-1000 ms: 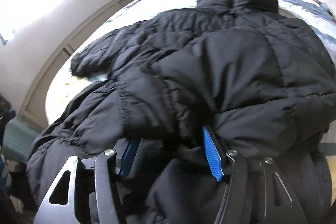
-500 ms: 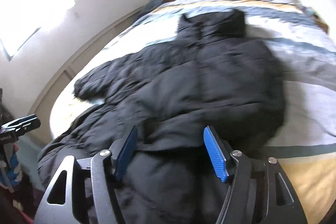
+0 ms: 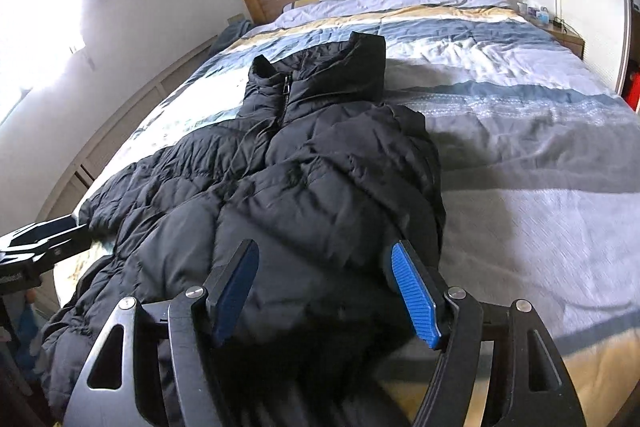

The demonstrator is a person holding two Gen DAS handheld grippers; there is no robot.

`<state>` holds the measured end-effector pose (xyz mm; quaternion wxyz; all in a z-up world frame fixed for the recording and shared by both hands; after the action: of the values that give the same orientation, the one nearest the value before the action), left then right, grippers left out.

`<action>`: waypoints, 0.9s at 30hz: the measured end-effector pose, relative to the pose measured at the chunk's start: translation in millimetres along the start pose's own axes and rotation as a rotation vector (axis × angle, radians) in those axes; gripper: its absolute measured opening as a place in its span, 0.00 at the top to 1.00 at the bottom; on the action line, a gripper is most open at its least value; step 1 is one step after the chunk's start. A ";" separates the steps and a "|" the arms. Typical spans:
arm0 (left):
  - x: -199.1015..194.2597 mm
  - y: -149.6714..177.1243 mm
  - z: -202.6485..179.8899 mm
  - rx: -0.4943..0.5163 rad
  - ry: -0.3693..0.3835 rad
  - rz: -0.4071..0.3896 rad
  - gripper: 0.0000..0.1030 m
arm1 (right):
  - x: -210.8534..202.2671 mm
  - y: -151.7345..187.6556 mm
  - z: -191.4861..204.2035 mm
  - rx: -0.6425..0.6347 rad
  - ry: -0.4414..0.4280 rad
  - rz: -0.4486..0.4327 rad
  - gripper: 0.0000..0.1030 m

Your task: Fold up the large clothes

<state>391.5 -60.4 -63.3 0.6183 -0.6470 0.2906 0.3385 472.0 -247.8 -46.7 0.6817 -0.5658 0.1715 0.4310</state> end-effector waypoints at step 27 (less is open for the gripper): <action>51.7 81.3 61.2 -0.033 -0.067 0.163 0.12 | 21.4 53.2 41.3 -0.015 0.005 0.065 0.30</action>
<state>353.2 -2.6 -153.9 0.5876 -0.6195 0.3157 0.4138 432.1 -202.0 -82.9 0.6625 -0.5662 0.1882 0.4528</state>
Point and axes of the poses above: each gripper's, at about its wrist camera, not at the fingertips, and x roughly the way its jaws point, z to its left, y to its underside, the point moved 9 cm from there along x, roughly the way its jaws point, and after that the axes turned 1 degree about -y, right-handed, at the moved point
